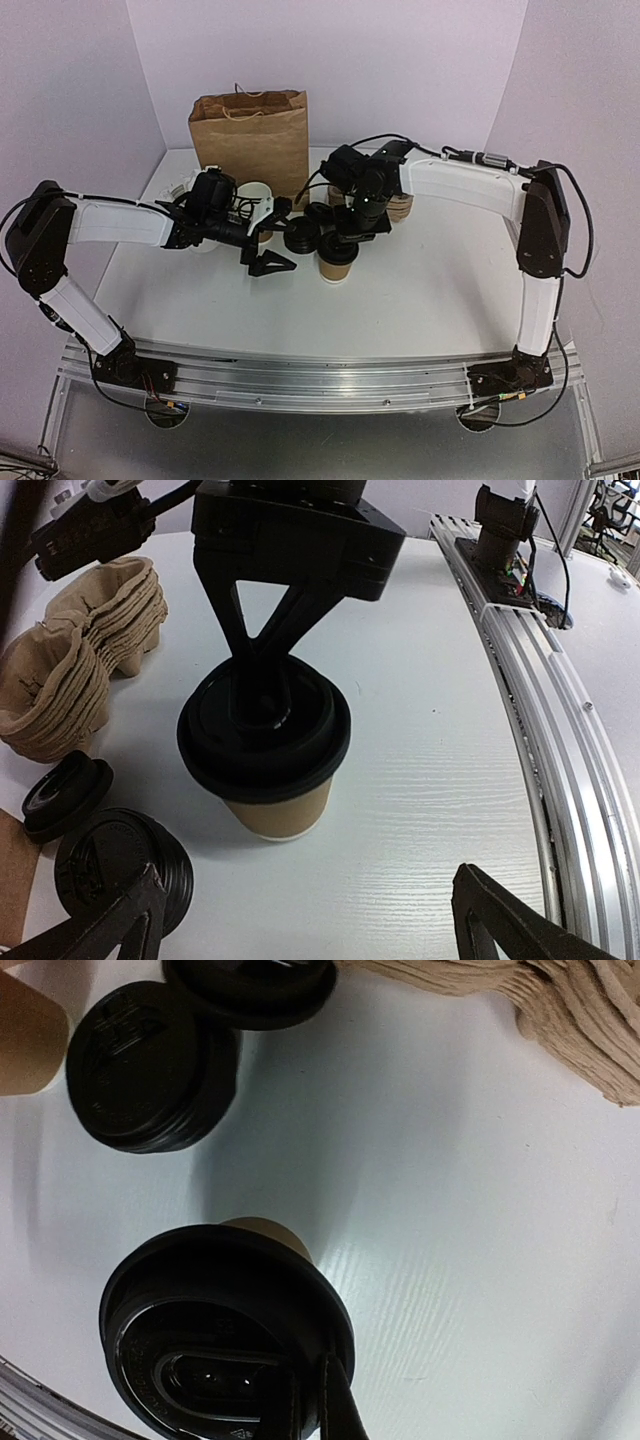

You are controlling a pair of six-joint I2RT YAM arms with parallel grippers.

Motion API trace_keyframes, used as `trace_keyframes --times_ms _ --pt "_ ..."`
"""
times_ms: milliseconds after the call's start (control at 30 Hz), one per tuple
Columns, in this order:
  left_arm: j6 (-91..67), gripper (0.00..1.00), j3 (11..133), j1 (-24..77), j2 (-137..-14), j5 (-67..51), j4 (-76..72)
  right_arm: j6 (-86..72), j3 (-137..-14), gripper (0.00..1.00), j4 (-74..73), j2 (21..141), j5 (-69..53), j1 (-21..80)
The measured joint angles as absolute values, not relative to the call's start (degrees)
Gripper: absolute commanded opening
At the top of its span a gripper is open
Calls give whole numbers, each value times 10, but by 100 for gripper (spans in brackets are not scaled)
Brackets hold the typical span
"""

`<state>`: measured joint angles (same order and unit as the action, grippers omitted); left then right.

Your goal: Pack the takeout coffee

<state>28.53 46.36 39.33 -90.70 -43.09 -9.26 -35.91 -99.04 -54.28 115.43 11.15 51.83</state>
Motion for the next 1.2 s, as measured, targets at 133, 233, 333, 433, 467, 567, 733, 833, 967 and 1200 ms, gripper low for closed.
trace_keyframes --times_ms 133,233,333,433,467,567,733,833,967,1200 --pt "286 100 461 393 -906 -431 -103 -360 -982 0 -554 1146 115 504" --pt "286 100 458 393 -904 -430 -106 -360 -982 0 -554 1146 118 500" --pt "286 100 455 393 -903 -429 -106 -360 -982 0 -556 1146 121 497" --pt "287 100 452 393 -902 -427 -106 -360 -972 0 -557 1136 125 491" --pt "287 100 452 393 -901 -427 -106 -360 -966 0 -561 1129 127 485" --pt "287 100 452 393 -899 -424 -106 -360 -948 0 -570 1100 137 462" --pt "287 100 452 393 -898 -421 -106 -360 -929 0 -587 1054 157 426" --pt "288 100 452 393 -898 -419 -106 -360 -919 0 -596 1035 170 407" --pt "290 99 452 392 -898 -418 -106 -351 -889 0 -611 1013 182 366" --pt "289 100 452 389 -895 -413 -106 -315 -858 0 -624 972 191 226"
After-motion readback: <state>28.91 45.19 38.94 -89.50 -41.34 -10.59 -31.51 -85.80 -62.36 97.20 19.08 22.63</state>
